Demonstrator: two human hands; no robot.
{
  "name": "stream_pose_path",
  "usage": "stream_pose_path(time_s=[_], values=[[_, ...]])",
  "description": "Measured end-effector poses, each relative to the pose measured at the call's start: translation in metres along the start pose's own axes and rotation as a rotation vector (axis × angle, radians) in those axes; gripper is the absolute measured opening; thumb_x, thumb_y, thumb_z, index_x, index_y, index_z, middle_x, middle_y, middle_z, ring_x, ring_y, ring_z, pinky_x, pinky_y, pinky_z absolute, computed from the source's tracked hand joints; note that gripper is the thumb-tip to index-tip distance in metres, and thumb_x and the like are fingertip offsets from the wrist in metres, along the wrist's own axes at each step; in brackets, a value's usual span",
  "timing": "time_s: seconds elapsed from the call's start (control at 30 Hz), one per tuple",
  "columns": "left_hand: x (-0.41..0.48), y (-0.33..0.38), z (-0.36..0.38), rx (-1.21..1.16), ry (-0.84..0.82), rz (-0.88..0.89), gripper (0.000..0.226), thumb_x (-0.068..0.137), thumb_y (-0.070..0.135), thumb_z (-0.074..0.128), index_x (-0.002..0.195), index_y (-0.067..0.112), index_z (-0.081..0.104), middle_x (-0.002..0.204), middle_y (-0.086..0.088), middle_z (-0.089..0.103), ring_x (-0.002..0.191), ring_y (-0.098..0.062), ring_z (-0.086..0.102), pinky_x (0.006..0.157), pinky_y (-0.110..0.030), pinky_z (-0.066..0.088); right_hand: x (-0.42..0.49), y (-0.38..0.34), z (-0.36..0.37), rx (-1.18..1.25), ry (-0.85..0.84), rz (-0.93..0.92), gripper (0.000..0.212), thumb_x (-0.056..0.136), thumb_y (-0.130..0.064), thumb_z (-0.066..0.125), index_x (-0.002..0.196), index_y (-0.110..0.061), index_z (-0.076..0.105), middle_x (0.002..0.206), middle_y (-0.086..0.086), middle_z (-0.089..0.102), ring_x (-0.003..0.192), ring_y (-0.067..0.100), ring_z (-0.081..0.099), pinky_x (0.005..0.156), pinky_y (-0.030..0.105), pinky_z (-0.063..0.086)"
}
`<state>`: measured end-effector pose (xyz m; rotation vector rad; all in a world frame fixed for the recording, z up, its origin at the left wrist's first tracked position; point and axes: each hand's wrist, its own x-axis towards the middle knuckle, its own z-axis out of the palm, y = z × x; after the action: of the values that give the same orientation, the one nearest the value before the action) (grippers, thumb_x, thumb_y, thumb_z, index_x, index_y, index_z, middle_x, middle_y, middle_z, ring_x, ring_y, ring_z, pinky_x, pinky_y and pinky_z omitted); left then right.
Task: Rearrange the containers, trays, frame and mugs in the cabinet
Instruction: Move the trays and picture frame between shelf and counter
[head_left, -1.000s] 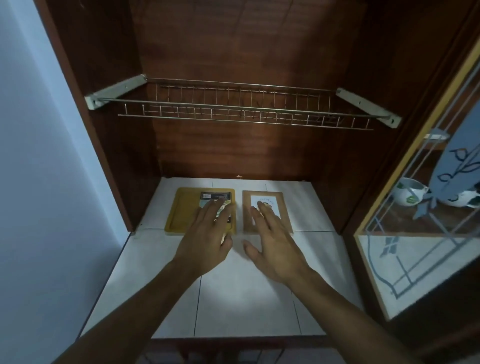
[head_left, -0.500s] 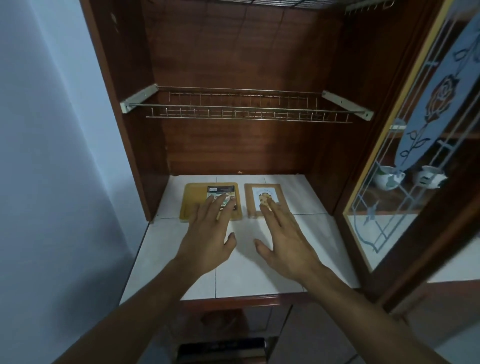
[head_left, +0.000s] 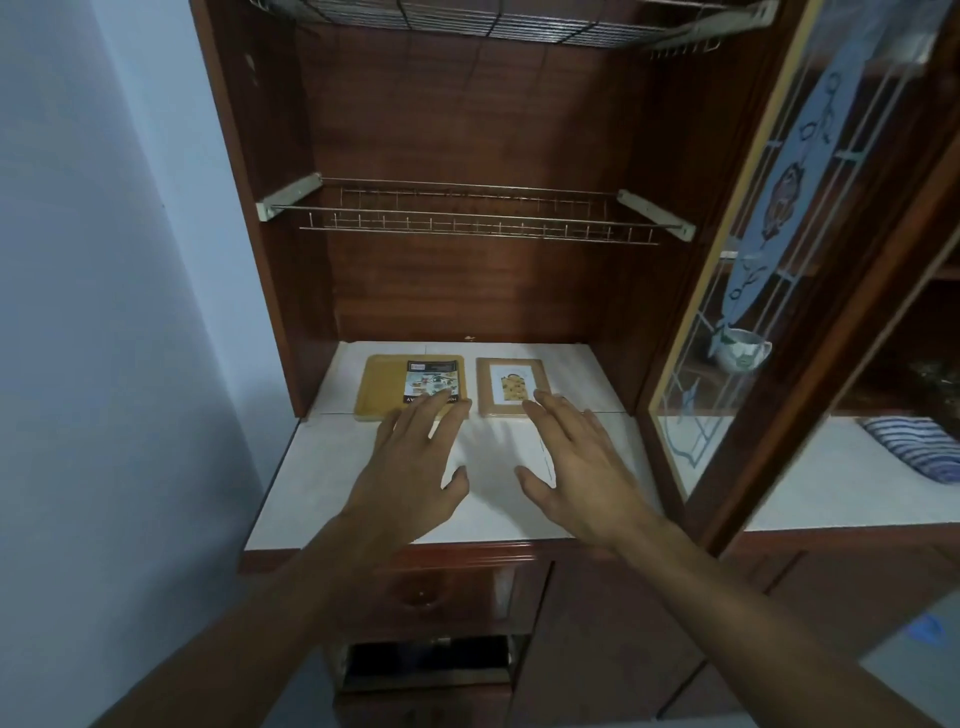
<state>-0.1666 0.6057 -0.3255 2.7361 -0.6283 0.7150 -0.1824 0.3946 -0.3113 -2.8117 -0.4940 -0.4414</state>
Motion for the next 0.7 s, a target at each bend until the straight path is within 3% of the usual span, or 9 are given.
stream_pose_path(time_s=[0.2,0.43,0.7], values=[[-0.011,0.051,-0.003,-0.003,-0.005,-0.038,0.073,0.076,0.042,0.059,0.141,0.022,0.032,0.145,-0.013,0.046,0.133,-0.036,0.044,0.105,-0.059,0.037,-0.034,0.022,-0.022,0.026,-0.013,-0.032,0.071,0.096,-0.047,0.047,0.155,-0.022,0.017,0.163,-0.002,0.013,0.15,0.017,0.008,0.123,0.039,0.008],[-0.021,0.109,-0.017,0.053,-0.01,-0.066,0.071,0.075,0.04,0.058,0.14,0.014,0.044,0.144,-0.016,0.046,0.133,-0.04,0.042,0.104,-0.064,0.035,-0.079,0.038,-0.046,-0.01,-0.033,-0.035,0.073,0.098,-0.046,0.047,0.156,-0.023,0.009,0.164,-0.002,0.004,0.151,0.016,-0.001,0.12,0.034,-0.002],[-0.031,0.146,-0.026,0.131,-0.006,0.087,0.072,0.074,0.033,0.064,0.14,0.013,0.043,0.145,-0.016,0.044,0.136,-0.038,0.038,0.107,-0.06,0.032,-0.124,0.048,-0.076,-0.114,0.019,0.023,0.072,0.097,-0.047,0.047,0.156,-0.023,0.011,0.164,-0.001,0.005,0.151,0.02,0.002,0.117,0.036,-0.007]])
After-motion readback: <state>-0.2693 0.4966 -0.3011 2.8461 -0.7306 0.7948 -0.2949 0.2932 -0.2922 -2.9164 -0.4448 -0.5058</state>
